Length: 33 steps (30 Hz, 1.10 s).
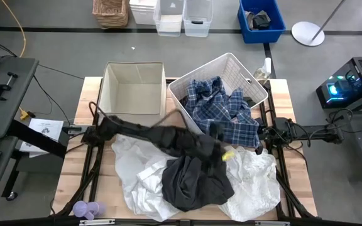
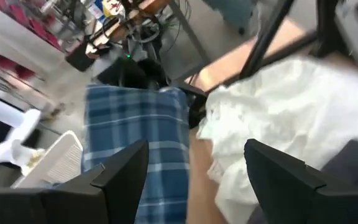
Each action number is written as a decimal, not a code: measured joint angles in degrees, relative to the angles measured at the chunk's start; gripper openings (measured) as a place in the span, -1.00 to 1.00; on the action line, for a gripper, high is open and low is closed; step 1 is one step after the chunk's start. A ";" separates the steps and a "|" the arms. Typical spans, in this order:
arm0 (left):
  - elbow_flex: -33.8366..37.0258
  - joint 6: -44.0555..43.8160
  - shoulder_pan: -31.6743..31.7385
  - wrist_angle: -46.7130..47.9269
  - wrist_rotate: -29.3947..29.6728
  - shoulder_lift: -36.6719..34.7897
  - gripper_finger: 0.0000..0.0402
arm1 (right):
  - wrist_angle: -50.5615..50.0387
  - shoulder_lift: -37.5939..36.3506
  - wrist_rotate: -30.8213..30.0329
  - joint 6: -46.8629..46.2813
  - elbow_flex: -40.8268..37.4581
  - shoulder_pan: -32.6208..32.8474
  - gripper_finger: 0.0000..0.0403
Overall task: Sort clothes
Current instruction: Put the blue shirt into the white bin
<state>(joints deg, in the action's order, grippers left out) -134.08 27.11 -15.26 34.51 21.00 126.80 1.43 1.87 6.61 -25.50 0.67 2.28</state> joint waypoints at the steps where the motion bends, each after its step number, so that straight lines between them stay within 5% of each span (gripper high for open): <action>1: 0.00 1.89 -0.57 -0.23 1.81 0.98 0.27 | 0.00 0.00 0.00 0.00 0.01 0.00 -1.00; 8: 0.04 9.64 -1.14 -7.93 19.94 6.84 0.27 | 0.00 0.00 0.00 0.00 0.01 0.00 -1.00; 14: 0.06 10.71 1.30 -8.08 24.64 9.93 0.24 | 0.00 0.00 0.00 0.00 0.01 0.00 -1.00; 17: 0.11 10.69 2.21 -9.79 23.48 9.73 0.01 | 0.00 0.00 0.00 0.00 0.00 0.00 -1.00; 22: 0.09 9.83 4.58 -12.04 21.88 6.28 -0.87 | 0.00 0.00 0.00 -0.02 0.02 0.00 -1.00; 29: -0.17 6.09 13.41 -13.73 25.82 -2.77 -0.99 | 0.00 0.00 0.00 -0.01 0.01 0.00 -1.00; 33: -0.19 1.80 20.33 -6.62 26.71 -4.45 -1.00 | 0.00 0.00 0.00 0.00 0.02 0.00 -1.00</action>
<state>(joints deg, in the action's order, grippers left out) -134.27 28.91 5.07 27.89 47.72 122.35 1.43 1.87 6.61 -25.50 0.69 2.28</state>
